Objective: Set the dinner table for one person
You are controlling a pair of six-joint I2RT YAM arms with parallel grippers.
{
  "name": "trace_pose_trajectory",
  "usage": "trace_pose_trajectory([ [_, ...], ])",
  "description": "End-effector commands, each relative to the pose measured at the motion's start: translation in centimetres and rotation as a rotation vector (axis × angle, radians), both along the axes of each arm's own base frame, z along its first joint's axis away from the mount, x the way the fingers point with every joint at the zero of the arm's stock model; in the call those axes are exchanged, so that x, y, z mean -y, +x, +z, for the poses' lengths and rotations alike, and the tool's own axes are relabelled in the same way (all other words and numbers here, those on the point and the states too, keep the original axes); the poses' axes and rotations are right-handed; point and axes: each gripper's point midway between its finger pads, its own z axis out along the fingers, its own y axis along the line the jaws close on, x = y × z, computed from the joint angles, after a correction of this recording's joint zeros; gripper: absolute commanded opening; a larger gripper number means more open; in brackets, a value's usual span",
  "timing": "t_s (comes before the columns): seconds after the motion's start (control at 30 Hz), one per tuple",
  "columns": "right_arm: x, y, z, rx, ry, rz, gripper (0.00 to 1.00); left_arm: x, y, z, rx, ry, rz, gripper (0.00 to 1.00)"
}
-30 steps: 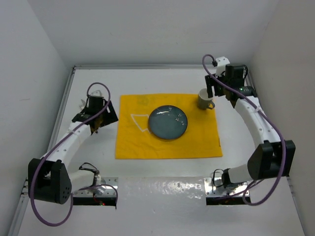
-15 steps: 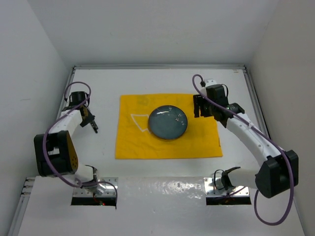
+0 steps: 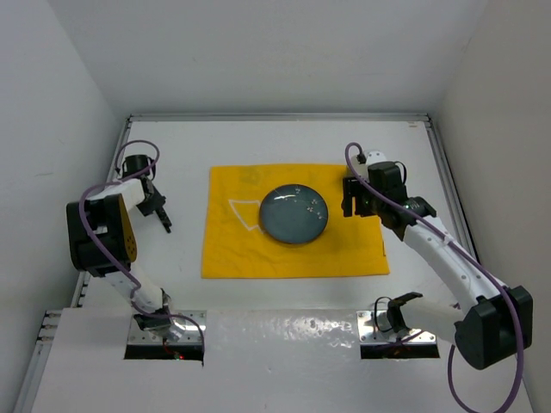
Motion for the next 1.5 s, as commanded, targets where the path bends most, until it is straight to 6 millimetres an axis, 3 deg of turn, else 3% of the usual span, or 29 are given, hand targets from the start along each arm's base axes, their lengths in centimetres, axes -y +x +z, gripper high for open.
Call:
trace_pose_trajectory([
  [0.0,-0.6,0.6,1.3,0.064,0.039,0.009,0.69,-0.7,2.1,0.8,0.059,0.006,-0.009,0.27],
  [0.27,-0.8,0.6,1.3,0.072,0.046,0.02,0.69,-0.6,0.4,-1.5,-0.029,-0.006,0.009,0.23],
  [0.43,-0.9,0.6,1.1,0.069,0.05,0.022,0.69,-0.4,-0.7,-1.8,-0.061,-0.007,0.002,0.19],
  [0.63,-0.9,0.5,0.9,0.067,0.05,0.025,0.69,-0.4,-1.7,-1.3,-0.067,0.005,-0.002,0.19],
  [0.77,-1.0,0.5,0.9,0.069,0.054,0.029,0.69,-0.1,-2.6,-2.0,-0.085,-0.014,-0.008,0.2],
  [0.93,-1.1,0.5,0.8,0.068,0.057,0.03,0.69,0.4,-2.3,-2.5,-0.087,-0.041,-0.025,0.21],
  [0.97,-1.1,0.5,0.7,0.065,0.057,0.031,0.69,0.4,-2.2,-2.7,-0.088,-0.046,-0.029,0.2],
  [1.07,-1.1,0.5,0.7,0.067,0.056,0.032,0.69,0.6,-2.3,-2.8,-0.098,-0.058,-0.035,0.01],
  [1.23,-1.2,0.6,1.0,0.069,0.06,0.036,0.69,-0.4,-2.3,0.3,-0.068,0.002,-0.011,0.0],
  [1.3,-1.2,0.6,1.3,0.073,0.061,0.036,0.69,-1.1,-1.8,2.9,-0.017,0.047,0.002,0.0],
  [1.37,-1.2,0.7,1.4,0.073,0.058,0.037,0.69,-0.5,-1.5,4.8,0.029,0.056,-0.012,0.0],
  [1.47,-1.2,0.8,1.6,0.067,0.051,0.036,0.69,2.0,-0.5,7.4,0.071,0.083,-0.091,0.0],
])
